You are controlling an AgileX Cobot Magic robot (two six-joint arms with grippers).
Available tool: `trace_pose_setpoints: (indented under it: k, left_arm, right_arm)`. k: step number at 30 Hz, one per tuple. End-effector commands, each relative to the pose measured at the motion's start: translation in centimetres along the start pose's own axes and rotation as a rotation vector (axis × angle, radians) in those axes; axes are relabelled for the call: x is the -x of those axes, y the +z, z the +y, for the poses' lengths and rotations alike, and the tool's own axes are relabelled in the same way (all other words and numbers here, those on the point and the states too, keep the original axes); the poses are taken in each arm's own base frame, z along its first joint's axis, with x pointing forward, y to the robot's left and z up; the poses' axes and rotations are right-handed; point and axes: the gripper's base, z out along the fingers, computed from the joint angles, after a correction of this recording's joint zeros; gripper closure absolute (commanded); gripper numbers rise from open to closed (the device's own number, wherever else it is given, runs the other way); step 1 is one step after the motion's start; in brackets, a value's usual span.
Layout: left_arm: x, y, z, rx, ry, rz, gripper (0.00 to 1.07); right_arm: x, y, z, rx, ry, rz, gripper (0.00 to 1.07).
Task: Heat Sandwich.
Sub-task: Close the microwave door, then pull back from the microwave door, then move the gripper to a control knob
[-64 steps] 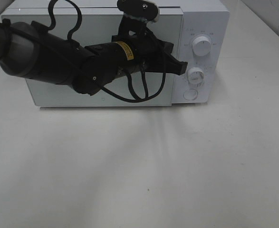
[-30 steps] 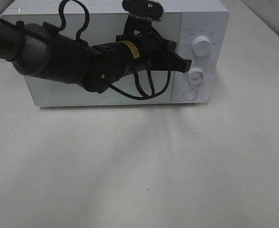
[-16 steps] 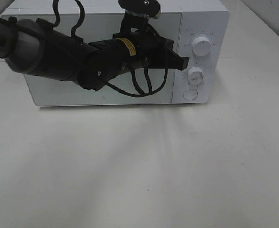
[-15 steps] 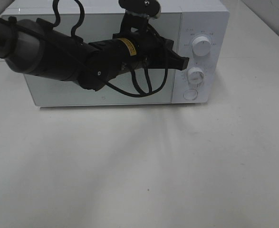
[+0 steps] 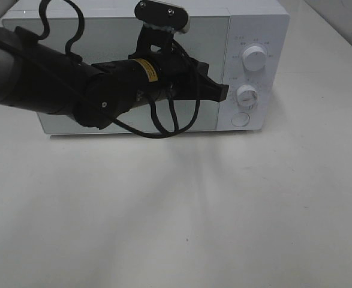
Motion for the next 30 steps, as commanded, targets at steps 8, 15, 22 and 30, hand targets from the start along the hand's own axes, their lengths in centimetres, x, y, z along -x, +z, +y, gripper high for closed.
trace_pose_setpoints:
  k: [8,15,22,30]
  left_arm:
    - [0.5,-3.0,-1.3,-0.024,-0.005,0.199,0.96]
    - [0.5,-4.4,-1.5,-0.021,-0.028,0.341,0.26]
    - [0.2,-6.8,-1.5,-0.017,-0.037,0.582,0.06]
    - [0.5,-9.7,-1.6,-0.016,-0.028,0.773,0.06]
  right_arm:
    - [-0.2,-0.2,0.0,-0.003,0.005,-0.034,0.41]
    - [-0.2,-0.2,0.0,-0.003,0.005,-0.034,0.41]
    - [-0.2,-0.2,0.0,-0.003,0.005,-0.034,0.41]
    - [-0.2,-0.2,0.0,-0.003,0.005,-0.034,0.41]
